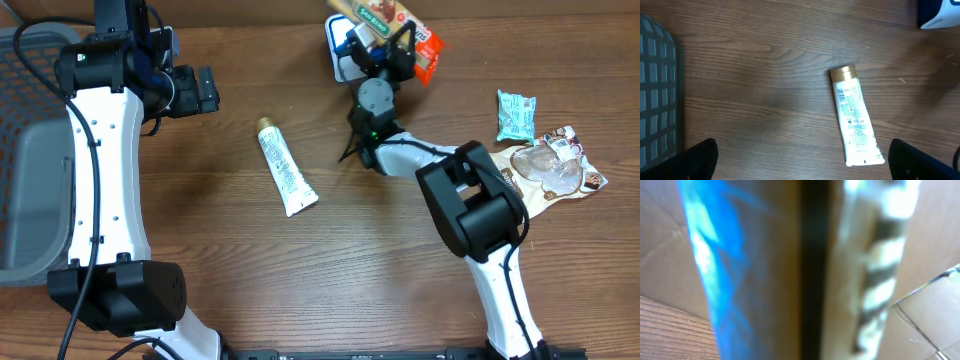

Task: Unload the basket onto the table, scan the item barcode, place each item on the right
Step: 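Hold the spaghetti pack upright in front of the white scanner, then carry the spaghetti right and lay it on the pouch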

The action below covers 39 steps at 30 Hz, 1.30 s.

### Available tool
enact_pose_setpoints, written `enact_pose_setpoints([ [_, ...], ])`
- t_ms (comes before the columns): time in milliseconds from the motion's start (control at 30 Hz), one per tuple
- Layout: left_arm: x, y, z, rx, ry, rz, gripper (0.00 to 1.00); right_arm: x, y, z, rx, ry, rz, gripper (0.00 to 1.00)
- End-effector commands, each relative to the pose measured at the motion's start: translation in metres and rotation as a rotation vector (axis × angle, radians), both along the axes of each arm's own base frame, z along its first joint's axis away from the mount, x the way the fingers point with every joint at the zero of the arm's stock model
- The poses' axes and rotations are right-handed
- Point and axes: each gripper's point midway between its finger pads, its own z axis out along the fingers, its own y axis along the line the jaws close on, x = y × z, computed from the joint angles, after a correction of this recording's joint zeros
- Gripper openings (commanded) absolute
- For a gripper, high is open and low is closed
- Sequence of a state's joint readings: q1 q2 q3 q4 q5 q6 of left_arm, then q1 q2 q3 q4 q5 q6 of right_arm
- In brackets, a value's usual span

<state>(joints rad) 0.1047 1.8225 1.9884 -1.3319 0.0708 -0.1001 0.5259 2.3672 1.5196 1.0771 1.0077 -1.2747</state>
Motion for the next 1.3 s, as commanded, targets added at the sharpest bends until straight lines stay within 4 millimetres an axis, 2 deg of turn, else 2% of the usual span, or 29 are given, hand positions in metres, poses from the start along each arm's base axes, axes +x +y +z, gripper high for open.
enact_pose_setpoints([
  [0,0.001,-0.003,0.005,0.008,-0.016,-0.020,1.00,-0.024,-0.004,0.099,0.176,-0.177,-0.019,0.04],
  [100,0.001,-0.003,0.006,0.008,-0.017,-0.021,0.99,-0.023,0.012,0.098,0.180,-0.078,0.042,0.04],
  [200,0.001,-0.003,0.005,0.008,-0.016,-0.020,1.00,-0.024,0.040,0.081,0.156,0.115,0.191,0.04],
  [233,0.001,-0.003,0.006,0.008,-0.017,-0.021,1.00,-0.029,0.054,0.071,0.171,0.211,0.278,0.04],
  [300,0.001,-0.003,0.005,0.008,-0.016,-0.020,1.00,-0.045,0.074,0.064,0.260,0.335,0.428,0.04],
  [400,0.001,-0.003,0.005,0.008,-0.016,-0.020,1.00,-0.070,0.083,0.088,0.507,0.361,0.543,0.04],
  [633,0.001,-0.003,0.006,0.008,-0.017,-0.020,1.00,-0.138,0.065,0.164,1.059,0.427,0.753,0.04],
  [733,0.001,-0.003,0.006,0.008,-0.017,-0.020,0.99,-0.154,0.032,0.178,1.353,0.455,0.717,0.04],
  [800,0.001,-0.003,0.005,0.008,-0.016,-0.020,1.00,-0.157,-0.007,0.174,1.562,0.440,0.576,0.04],
  [833,0.001,-0.003,0.005,0.008,-0.016,-0.020,1.00,-0.157,-0.033,0.167,1.656,0.417,0.470,0.04],
  [967,0.001,-0.003,0.005,0.008,-0.016,-0.020,1.00,-0.160,-0.129,0.121,1.876,0.308,0.052,0.04],
  [1067,0.001,-0.003,0.006,0.008,-0.017,-0.020,0.99,-0.167,-0.179,0.085,1.945,0.271,-0.135,0.04],
  [1100,0.001,-0.003,0.005,0.008,-0.016,-0.020,1.00,-0.171,-0.203,0.063,1.966,0.235,-0.241,0.04],
  [1133,0.001,-0.003,0.005,0.008,-0.016,-0.021,1.00,-0.173,-0.214,0.053,1.973,0.212,-0.293,0.04],
  [1200,0.001,-0.003,0.005,0.008,-0.016,-0.021,1.00,-0.181,-0.246,0.016,2.009,0.141,-0.460,0.04],
  [1267,0.001,-0.003,0.005,0.008,-0.016,-0.020,1.00,-0.182,-0.259,-0.011,2.040,0.129,-0.519,0.04],
])
